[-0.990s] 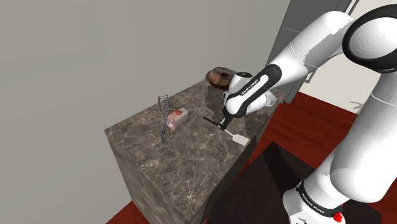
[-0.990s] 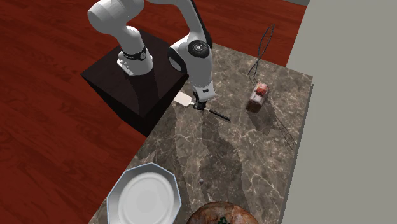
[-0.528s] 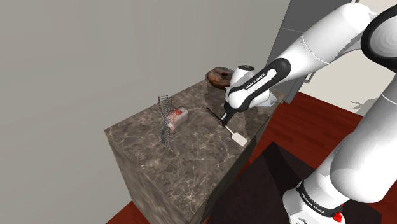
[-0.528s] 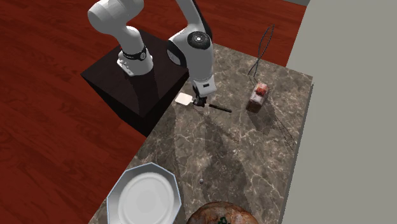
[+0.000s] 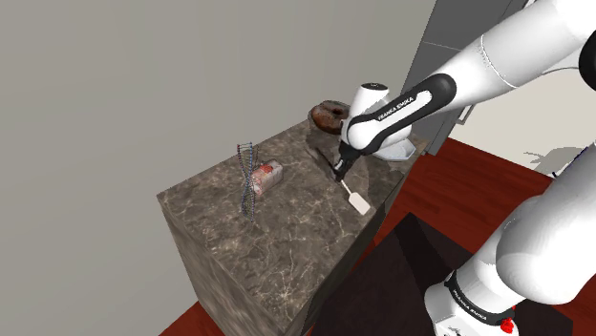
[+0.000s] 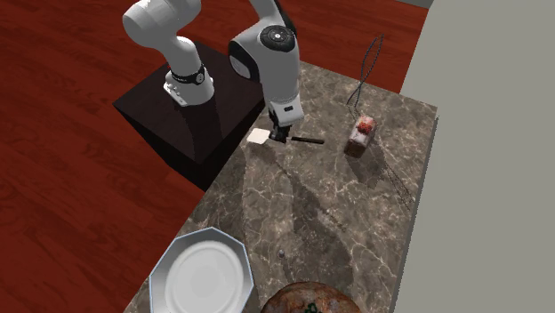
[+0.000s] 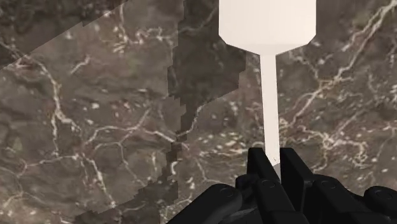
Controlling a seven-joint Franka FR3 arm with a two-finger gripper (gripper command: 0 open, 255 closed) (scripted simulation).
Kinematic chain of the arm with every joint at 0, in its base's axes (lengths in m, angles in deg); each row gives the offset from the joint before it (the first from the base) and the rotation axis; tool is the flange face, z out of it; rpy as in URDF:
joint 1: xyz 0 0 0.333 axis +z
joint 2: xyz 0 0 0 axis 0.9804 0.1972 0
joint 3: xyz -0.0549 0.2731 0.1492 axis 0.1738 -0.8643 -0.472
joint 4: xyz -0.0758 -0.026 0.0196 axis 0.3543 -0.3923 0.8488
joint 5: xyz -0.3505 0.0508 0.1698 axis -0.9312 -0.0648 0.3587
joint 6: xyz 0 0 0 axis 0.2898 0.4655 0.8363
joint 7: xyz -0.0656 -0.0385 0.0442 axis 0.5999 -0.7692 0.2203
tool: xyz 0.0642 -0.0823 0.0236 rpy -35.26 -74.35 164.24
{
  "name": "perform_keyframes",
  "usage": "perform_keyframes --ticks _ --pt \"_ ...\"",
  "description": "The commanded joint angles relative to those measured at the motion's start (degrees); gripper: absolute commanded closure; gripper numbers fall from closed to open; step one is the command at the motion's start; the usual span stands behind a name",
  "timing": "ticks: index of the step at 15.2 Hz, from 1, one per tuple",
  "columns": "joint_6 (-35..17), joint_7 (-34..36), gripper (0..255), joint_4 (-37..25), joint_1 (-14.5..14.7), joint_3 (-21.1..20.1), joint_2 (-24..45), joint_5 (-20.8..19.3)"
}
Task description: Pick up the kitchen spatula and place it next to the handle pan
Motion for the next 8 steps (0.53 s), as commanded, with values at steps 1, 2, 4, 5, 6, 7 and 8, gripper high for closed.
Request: perform_keyframes --ticks 1,2,4,5,6,7,8 --pt "1.7 0.4 255 -0.3 0.0 0.0 -1.5 -0.4" --pt "2.6 0.5 255 -0.4 0.0 0.0 -2.1 -0.5" --pt "4.3 0.7 255 -0.8 0.0 0.0 -3.4 -0.8" --pt "5.1 0.8 255 -1.0 0.0 0.0 -4.1 -0.9" --pt "6.0 0.9 255 -1.3 -0.1 0.0 -4.7 -1.1" --pt "6.5 1.0 255 -1.4 -0.1 0.0 -5.1 -1.1" --pt "6.7 -0.6 255 -2.7 -0.7 0.7 -4.0 -0.9"
